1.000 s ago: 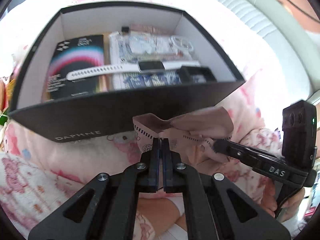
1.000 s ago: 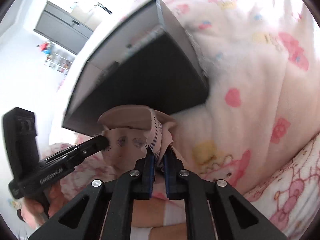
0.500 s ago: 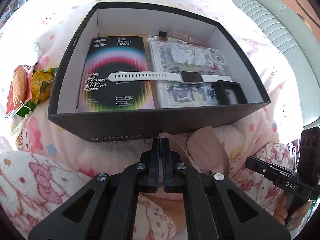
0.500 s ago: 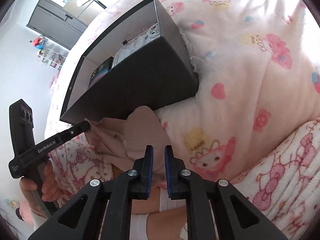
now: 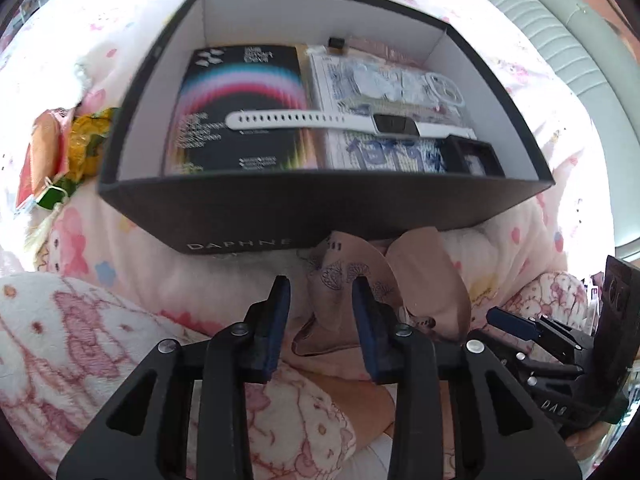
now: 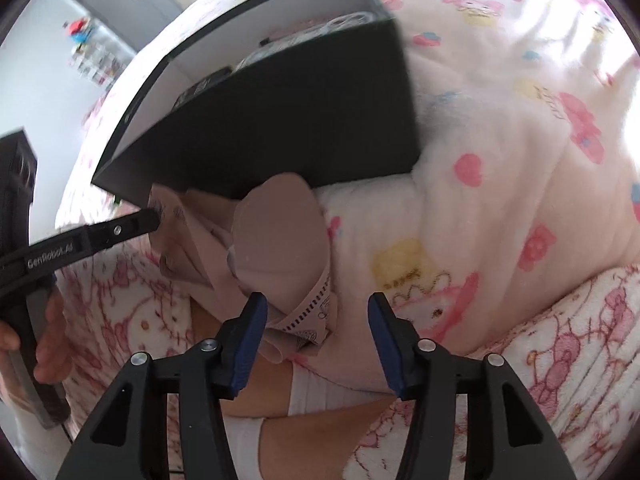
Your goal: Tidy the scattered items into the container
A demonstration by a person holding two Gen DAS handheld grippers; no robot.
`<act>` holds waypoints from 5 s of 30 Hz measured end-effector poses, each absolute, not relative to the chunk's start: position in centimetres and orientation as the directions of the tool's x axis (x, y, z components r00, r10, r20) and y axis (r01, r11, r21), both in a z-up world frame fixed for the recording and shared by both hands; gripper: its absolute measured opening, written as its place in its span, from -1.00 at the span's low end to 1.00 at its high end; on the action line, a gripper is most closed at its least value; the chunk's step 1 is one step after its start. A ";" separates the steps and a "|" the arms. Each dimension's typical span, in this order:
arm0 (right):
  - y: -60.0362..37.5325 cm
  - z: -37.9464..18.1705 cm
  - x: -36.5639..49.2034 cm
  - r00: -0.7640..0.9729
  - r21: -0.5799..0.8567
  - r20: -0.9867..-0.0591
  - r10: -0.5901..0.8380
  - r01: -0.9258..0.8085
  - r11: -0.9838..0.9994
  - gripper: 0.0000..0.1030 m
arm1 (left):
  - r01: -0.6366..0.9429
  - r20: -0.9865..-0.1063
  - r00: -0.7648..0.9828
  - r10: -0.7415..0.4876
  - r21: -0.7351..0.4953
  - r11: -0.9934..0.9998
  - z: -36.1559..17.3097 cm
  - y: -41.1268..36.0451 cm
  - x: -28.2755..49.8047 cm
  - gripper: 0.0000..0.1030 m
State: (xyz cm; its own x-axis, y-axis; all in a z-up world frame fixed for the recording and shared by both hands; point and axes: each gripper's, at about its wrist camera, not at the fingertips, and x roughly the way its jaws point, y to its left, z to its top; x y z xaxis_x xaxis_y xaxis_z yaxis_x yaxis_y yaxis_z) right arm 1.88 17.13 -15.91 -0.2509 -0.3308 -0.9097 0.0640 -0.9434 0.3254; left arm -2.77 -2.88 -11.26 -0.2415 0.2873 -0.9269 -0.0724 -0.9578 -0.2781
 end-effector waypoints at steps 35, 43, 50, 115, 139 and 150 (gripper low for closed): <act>16.0 -20.5 2.9 -0.086 0.413 -0.903 -0.422 0.098 -0.905 -0.05 | -0.048 -0.908 -0.250 0.337 -0.336 -0.941 -14.6 -3.4 -2.0 -0.36; 17.6 -20.1 2.6 -0.159 0.599 -0.786 -0.598 0.044 -0.800 -0.92 | -0.043 -0.897 -0.263 0.356 -0.358 -0.933 -14.6 -3.1 -2.7 -0.36; 20.7 -13.6 2.1 -0.377 0.644 -0.685 -0.624 0.088 -0.760 -0.94 | -0.050 -0.907 -0.249 0.340 -0.339 -0.939 -15.2 -3.1 -2.8 -0.36; 16.5 -9.9 -10.3 -0.379 0.244 -0.885 -0.271 0.119 -0.962 -0.40 | -0.119 -0.818 -0.462 0.343 -0.326 -0.938 -11.0 -4.3 -14.0 -0.55; 16.0 -11.8 -12.0 -0.348 0.271 -0.893 -0.284 0.086 -0.959 -0.39 | -0.111 -0.824 -0.406 0.395 -0.384 -0.917 -13.1 -3.8 -14.7 -0.55; 16.1 -4.7 -6.3 -0.529 0.233 -0.808 -0.260 0.118 -0.965 -0.37 | -0.252 -0.676 -0.583 0.451 -0.378 -0.891 -3.9 -3.1 -6.4 -0.26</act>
